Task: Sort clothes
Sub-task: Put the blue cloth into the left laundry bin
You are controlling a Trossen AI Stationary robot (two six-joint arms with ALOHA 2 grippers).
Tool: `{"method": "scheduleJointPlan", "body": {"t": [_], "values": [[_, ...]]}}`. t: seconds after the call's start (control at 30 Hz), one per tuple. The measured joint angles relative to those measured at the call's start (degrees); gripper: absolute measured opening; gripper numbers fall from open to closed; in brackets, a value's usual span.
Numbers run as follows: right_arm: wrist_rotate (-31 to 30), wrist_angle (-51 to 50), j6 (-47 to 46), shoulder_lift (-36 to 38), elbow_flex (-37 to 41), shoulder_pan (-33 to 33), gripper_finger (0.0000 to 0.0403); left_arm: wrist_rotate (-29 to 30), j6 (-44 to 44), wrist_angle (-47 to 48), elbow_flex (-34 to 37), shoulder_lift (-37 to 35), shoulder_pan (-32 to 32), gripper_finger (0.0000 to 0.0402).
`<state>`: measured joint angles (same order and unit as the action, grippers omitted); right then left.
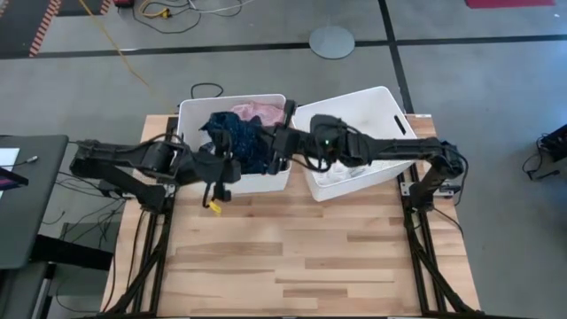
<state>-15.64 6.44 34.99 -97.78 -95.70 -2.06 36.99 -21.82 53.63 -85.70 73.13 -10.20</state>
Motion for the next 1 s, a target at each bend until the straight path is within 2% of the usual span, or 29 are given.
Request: {"method": "scheduleJointPlan", "body": {"t": [0.33,0.4,0.6,1.0], "values": [[10.8,-0.1,-8.4,-1.1,-0.2,-8.5,0.0,-0.9,-0.4,3.8,0.0,-2.4,9.0,0.0022],[12.8,2.5,-9.7,-2.7,-0.3,-9.7,0.0,-1.3,0.4,5.0,0.0,-2.8,10.6,0.0022],[15.5,4.0,-12.4,-6.9,-2.1,-11.9,0.0,-2.8,2.9,9.1,0.1,-2.8,14.7,0.0022],[16.0,0.2,-12.6,-18.1,-13.2,-12.5,0.0,-4.3,7.1,17.8,0.5,-2.8,20.4,0.0022]]}}
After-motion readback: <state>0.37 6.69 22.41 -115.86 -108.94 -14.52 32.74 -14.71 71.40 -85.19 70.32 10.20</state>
